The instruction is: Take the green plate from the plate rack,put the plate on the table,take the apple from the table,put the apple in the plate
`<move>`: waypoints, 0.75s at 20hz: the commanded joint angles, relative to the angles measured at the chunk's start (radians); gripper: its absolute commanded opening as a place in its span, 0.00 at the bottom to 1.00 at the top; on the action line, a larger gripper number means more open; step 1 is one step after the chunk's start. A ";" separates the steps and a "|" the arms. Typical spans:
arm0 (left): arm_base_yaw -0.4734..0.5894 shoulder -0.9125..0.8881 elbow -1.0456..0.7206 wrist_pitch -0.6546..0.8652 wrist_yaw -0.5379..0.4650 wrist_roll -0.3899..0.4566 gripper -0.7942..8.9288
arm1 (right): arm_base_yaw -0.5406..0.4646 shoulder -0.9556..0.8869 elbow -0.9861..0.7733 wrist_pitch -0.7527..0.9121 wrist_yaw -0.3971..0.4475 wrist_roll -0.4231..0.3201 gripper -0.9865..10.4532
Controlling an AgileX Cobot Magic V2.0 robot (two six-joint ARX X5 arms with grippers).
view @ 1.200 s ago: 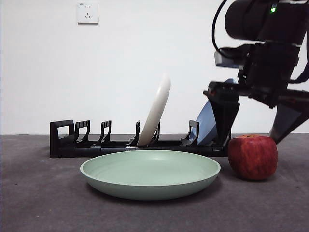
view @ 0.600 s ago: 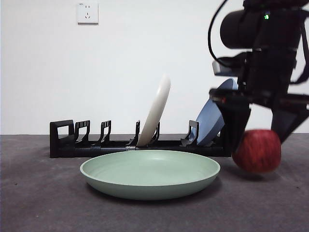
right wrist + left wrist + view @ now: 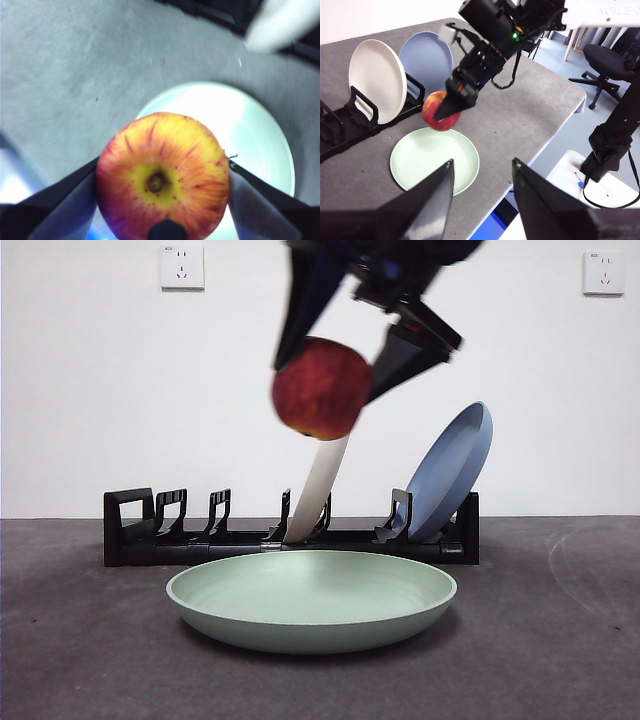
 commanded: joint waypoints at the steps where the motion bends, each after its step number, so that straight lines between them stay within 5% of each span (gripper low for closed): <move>1: 0.002 -0.002 -0.005 -0.006 -0.003 -0.020 0.28 | 0.081 0.017 -0.002 0.024 0.185 0.014 0.08; 4: 0.002 -0.002 -0.005 -0.009 -0.003 -0.028 0.28 | 0.145 0.038 -0.002 0.030 0.339 0.014 0.08; 15: 0.002 -0.002 -0.005 -0.028 -0.003 -0.040 0.28 | 0.149 0.245 -0.002 -0.005 0.351 -0.002 0.08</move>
